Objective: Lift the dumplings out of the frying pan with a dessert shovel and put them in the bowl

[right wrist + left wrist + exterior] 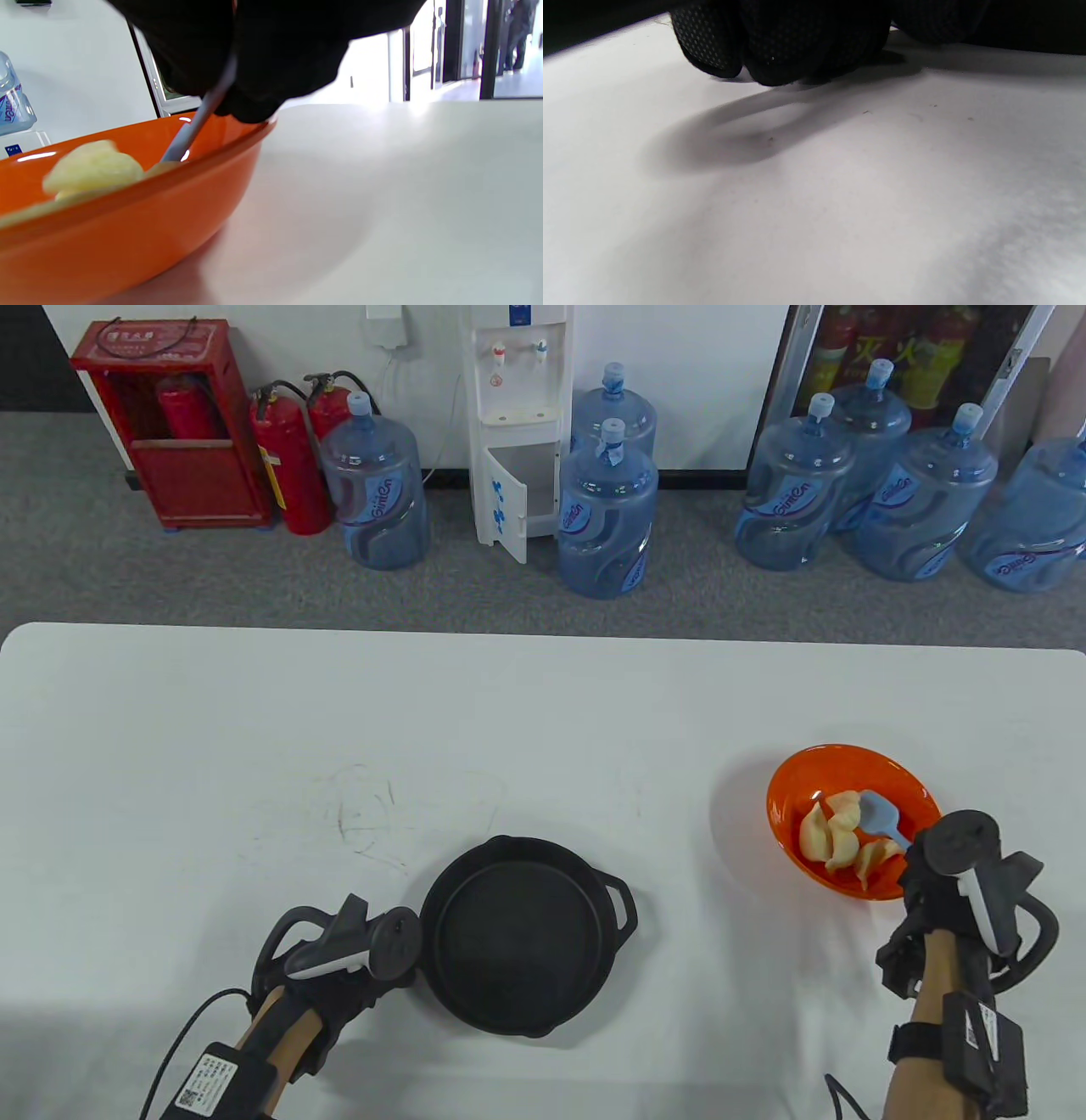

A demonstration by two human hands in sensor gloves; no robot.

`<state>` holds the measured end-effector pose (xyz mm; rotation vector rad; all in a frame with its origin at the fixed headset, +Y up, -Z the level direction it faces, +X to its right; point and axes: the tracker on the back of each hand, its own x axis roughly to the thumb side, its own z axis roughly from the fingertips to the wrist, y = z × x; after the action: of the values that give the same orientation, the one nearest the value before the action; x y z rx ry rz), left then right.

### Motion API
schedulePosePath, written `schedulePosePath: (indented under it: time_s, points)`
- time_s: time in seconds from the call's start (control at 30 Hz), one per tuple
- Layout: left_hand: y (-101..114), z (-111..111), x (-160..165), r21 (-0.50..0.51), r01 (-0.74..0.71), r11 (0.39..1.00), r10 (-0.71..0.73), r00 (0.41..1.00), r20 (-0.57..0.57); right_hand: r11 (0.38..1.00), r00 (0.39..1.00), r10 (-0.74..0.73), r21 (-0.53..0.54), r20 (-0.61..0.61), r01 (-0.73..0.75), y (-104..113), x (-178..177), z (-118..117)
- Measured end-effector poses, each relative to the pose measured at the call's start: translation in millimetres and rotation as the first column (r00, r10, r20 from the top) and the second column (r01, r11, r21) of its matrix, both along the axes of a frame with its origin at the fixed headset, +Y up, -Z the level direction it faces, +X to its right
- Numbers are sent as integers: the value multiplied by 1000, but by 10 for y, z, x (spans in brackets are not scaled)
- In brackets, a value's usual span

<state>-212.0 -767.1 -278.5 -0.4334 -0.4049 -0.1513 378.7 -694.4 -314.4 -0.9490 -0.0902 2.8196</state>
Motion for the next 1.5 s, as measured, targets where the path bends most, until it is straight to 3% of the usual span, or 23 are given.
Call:
schedulePosePath:
  time_s: [0.3,0.67,0.97,1.3,1.5]
  points:
    - [4,-2,-5,0,1,1000,-1,1000,0,985,985,170,-34,-24,-170,82,-139,-3]
    - [5,-3,-4,0,6,1000,-6,1000,1,945,945,325,-26,-27,-326,295,-211,215]
    - [7,-2,0,-2,9,1000,-9,1000,0,933,931,353,105,-94,-344,631,-459,437]
    - [6,-3,0,-13,7,1000,-7,1000,-5,932,862,320,293,-393,-212,940,-1366,622]
    - [6,-6,-1,-13,7,1000,-7,1000,-4,955,752,279,256,-597,-151,881,-2030,636]
